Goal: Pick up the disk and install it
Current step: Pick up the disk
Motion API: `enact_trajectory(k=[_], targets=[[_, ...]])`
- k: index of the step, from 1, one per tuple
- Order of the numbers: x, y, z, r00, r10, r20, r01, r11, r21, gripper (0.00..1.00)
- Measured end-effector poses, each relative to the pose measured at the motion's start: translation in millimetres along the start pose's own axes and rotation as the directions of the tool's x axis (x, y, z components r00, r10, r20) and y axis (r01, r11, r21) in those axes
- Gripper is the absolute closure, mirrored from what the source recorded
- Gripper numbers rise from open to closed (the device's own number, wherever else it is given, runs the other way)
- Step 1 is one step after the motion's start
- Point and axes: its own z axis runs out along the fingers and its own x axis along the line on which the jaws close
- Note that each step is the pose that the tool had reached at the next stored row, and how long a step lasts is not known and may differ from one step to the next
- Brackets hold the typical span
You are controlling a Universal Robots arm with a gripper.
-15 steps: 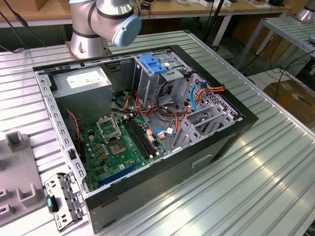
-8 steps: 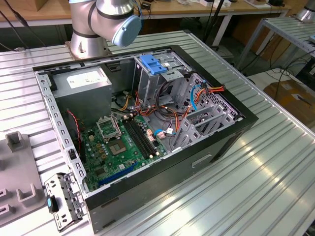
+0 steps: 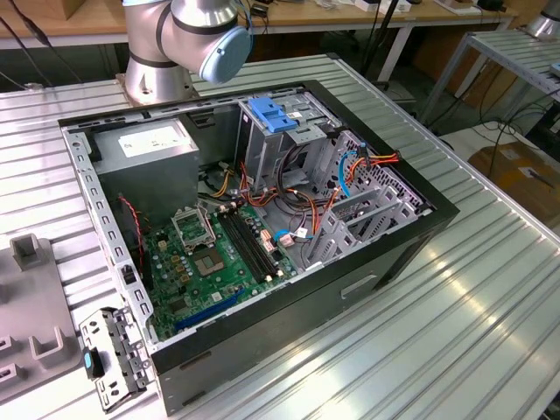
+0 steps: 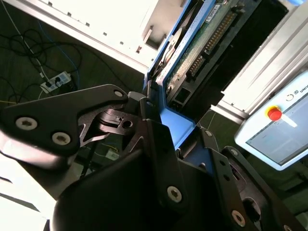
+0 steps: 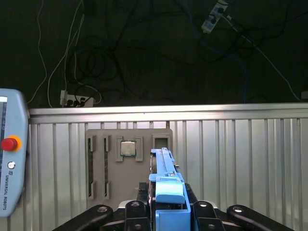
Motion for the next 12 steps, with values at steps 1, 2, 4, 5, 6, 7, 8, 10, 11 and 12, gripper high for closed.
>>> enact_trajectory(k=[1, 2, 4, 5, 6, 7, 8, 10, 11, 12], targets=[[0.0, 0.0, -1.7, 1.0000, 0.000, 0.0000, 0.000, 1.0000, -0.0004, 0.63], [0.1, 0.1, -4.8, 1.0000, 0.000, 0.0000, 0.000, 1.0000, -0.0011, 0.63], [0.2, 0.1, -8.5, 1.0000, 0.000, -0.0001, 0.000, 1.0000, -0.0021, 0.63], [0.2, 0.2, -9.9, 1.0000, 0.000, -0.0001, 0.000, 1.0000, -0.0024, 0.63], [0.3, 0.2, -11.7, 1.0000, 0.000, -0.0002, 0.000, 1.0000, -0.0028, 0.63], [0.4, 0.2, -14.8, 1.0000, 0.000, -0.0001, 0.000, 1.0000, -0.0034, 0.63], [0.4, 0.2, -15.5, 1.0000, 0.000, 0.0001, 0.000, 1.0000, -0.0033, 0.63], [0.5, 0.2, -16.1, 0.9999, -0.001, 0.0159, 0.001, 1.0000, -0.0035, 0.63], [0.5, 0.2, -16.2, 0.9994, -0.001, 0.0348, 0.001, 1.0000, -0.0041, 0.63], [0.5, 0.2, -16.2, 0.9986, -0.001, 0.0520, 0.001, 1.0000, -0.0047, 0.63]])
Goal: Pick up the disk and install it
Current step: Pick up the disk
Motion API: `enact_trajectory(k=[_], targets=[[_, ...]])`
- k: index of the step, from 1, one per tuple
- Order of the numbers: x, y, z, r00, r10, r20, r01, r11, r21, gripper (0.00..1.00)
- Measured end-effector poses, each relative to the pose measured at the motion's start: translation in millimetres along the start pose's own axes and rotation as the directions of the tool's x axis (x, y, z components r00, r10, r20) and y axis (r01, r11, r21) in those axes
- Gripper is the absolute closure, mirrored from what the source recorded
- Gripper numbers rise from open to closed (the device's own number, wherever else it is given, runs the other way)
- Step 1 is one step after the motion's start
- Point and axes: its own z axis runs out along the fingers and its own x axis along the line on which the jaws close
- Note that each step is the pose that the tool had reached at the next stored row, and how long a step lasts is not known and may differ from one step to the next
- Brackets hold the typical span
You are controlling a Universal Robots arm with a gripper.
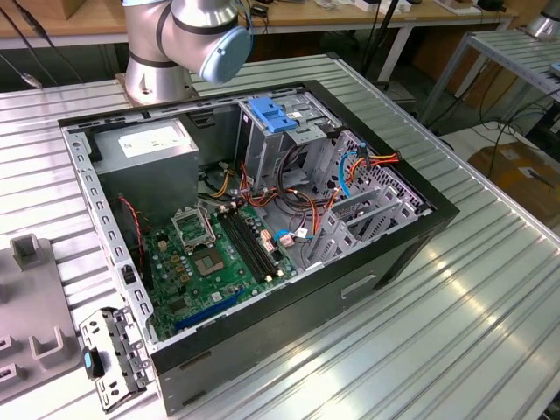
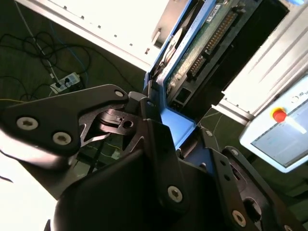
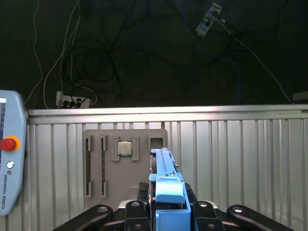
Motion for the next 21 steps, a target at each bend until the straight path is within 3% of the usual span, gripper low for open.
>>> enact_trajectory(k=[1, 6, 11, 21], targets=[[0.0, 0.0, 0.0, 0.9999, 0.000, 0.0124, 0.000, 1.0000, -0.0004, 0.63], [0.1, -0.9, 0.1, 0.9999, 0.000, 0.0129, 0.000, 1.0000, -0.0002, 0.63], [-0.3, -12.6, -0.1, 0.9999, 0.000, 0.0128, 0.000, 1.0000, -0.0002, 0.63], [-0.6, -26.3, -0.4, 0.9999, 0.000, 0.0128, 0.000, 1.0000, -0.0002, 0.63]])
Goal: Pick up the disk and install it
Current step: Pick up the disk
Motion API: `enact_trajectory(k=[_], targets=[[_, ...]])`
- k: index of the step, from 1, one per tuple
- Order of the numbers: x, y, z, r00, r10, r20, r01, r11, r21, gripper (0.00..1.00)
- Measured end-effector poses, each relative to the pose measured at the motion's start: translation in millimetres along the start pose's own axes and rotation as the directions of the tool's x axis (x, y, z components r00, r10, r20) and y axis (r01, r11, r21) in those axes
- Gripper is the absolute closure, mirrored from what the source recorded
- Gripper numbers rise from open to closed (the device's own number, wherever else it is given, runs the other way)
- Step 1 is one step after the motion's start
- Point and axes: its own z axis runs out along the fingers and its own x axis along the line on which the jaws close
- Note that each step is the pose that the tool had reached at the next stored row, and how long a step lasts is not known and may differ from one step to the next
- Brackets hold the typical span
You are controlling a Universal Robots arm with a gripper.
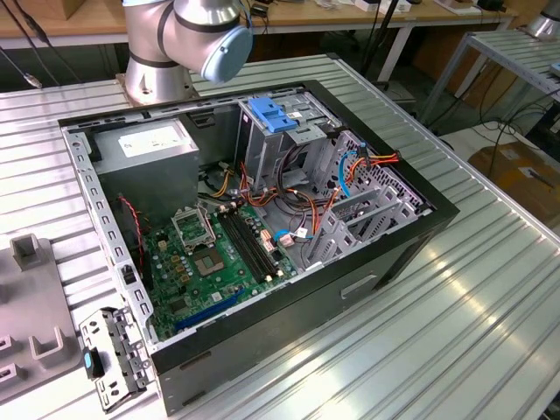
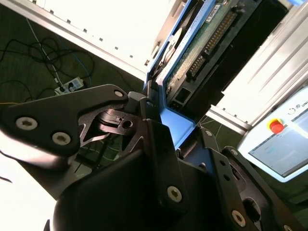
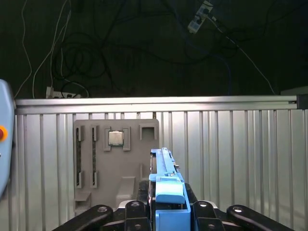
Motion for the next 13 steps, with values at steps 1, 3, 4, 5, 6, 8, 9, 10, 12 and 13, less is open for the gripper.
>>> enact_trajectory(k=[1, 3, 4, 5, 6, 8, 9, 10, 12, 13], targets=[[0.0, -1.0, 0.0, 1.0000, 0.000, 0.0000, 0.000, 1.0000, 0.0000, 0.63], [0.0, -3.6, -0.1, 1.0000, 0.000, -0.0001, 0.000, 1.0000, -0.0001, 0.63], [0.0, -5.4, -0.1, 1.0000, 0.000, 0.0000, 0.000, 1.0000, 0.0000, 0.63], [-0.1, -7.2, -0.2, 1.0000, 0.000, 0.0000, 0.000, 1.0000, -0.0001, 0.63], [-0.1, -8.6, -0.2, 1.0000, 0.000, 0.0000, 0.000, 1.0000, -0.0001, 0.63], [0.0, -9.7, -0.1, 1.0000, 0.000, 0.0000, 0.000, 1.0000, 0.0000, 0.63], [0.3, -10.3, -0.2, 1.0000, 0.000, 0.0000, 0.000, 1.0000, 0.0000, 0.63], [0.8, -10.7, -0.2, 1.0000, 0.000, 0.0000, 0.000, 1.0000, -0.0001, 0.63], [1.9, -11.7, -0.3, 1.0000, 0.000, -0.0001, 0.000, 1.0000, -0.0001, 0.63], [2.6, -12.1, -0.4, 1.0000, 0.000, -0.0001, 0.000, 1.0000, -0.0001, 0.63]])
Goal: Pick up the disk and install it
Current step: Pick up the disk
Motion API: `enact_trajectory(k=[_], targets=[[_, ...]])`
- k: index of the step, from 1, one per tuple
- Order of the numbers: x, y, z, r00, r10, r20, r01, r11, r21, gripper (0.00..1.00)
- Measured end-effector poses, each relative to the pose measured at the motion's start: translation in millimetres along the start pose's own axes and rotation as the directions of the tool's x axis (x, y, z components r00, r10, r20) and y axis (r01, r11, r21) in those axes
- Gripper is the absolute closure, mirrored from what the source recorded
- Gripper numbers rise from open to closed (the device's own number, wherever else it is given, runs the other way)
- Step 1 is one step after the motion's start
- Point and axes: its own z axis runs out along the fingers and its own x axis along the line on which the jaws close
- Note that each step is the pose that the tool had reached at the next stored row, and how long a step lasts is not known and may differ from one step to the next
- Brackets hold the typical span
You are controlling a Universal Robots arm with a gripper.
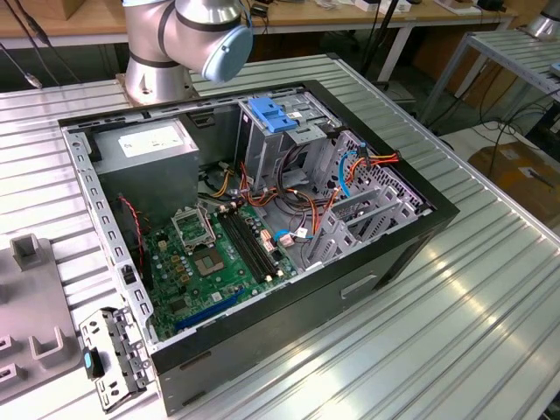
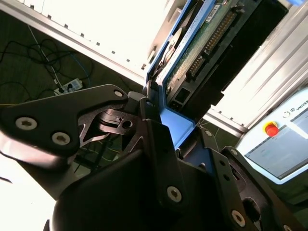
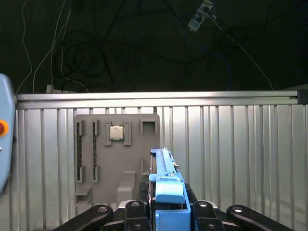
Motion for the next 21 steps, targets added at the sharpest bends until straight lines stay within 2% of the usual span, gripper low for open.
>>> enact_trajectory(k=[4, 9, 14, 21], targets=[[4.0, -1.7, -0.2, 1.0000, 0.000, 0.0000, 0.000, 1.0000, 0.0000, 0.63], [6.6, -13.3, -0.4, 1.0000, 0.000, 0.0000, 0.000, 1.0000, -0.0001, 0.63], [7.2, -21.7, -0.6, 1.0000, 0.000, 0.0001, 0.000, 1.0000, -0.0002, 0.63], [9.0, -40.4, -1.0, 1.0000, 0.000, 0.0000, 0.000, 1.0000, -0.0005, 0.63]])
